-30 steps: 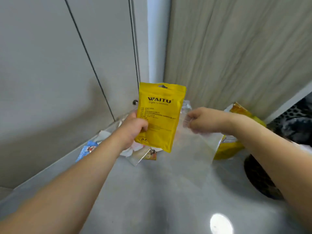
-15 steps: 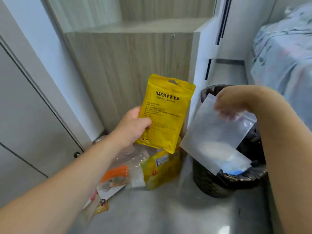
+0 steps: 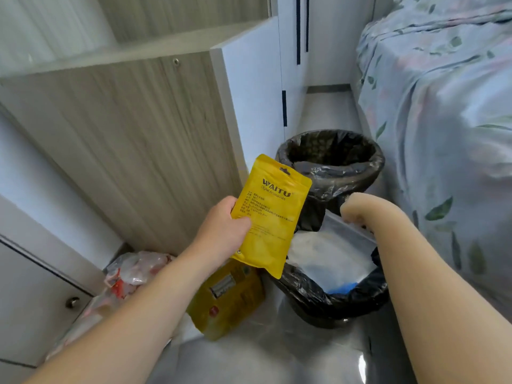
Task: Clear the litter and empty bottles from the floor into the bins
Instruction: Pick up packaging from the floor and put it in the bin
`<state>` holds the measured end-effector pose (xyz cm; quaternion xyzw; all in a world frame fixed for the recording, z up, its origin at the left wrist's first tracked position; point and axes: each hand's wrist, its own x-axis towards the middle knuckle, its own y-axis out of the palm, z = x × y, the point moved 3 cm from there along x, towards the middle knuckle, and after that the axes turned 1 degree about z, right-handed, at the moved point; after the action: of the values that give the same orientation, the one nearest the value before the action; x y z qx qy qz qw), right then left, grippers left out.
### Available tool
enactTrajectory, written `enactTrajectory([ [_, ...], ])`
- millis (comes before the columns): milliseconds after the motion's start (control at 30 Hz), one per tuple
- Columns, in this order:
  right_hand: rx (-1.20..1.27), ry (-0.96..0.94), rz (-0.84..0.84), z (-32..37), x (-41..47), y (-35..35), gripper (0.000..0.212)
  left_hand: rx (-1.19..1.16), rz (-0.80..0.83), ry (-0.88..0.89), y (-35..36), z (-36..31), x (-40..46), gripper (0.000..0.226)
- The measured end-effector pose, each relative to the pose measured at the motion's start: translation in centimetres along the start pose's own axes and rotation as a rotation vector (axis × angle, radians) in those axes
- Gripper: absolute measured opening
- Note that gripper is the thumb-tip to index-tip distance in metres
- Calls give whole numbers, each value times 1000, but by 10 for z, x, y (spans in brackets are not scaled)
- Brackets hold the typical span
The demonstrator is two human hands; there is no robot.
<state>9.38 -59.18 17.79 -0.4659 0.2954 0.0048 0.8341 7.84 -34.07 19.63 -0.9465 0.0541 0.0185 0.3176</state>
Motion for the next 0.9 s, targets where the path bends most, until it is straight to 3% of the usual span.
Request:
enactTrajectory([
  [133, 94, 97, 75, -22, 22, 13, 25, 221, 100, -66, 10, -2, 18, 7],
  [233, 142, 110, 32, -29, 27, 7, 14, 326, 223, -77, 27, -14, 35, 10],
  [467, 167, 73, 11, -33, 38, -4, 21, 482, 442, -85, 116, -34, 64, 12],
  [633, 64, 22, 105, -26, 34, 4, 26, 596, 244, 32, 142, -19, 60, 9],
  [767, -52, -67, 61, 1, 23, 8, 26, 630, 100, 295, 107, -16, 44, 22],
  [900, -203, -170, 38, 34, 8, 16, 13, 575, -52, 473, 56, 0, 18, 19],
])
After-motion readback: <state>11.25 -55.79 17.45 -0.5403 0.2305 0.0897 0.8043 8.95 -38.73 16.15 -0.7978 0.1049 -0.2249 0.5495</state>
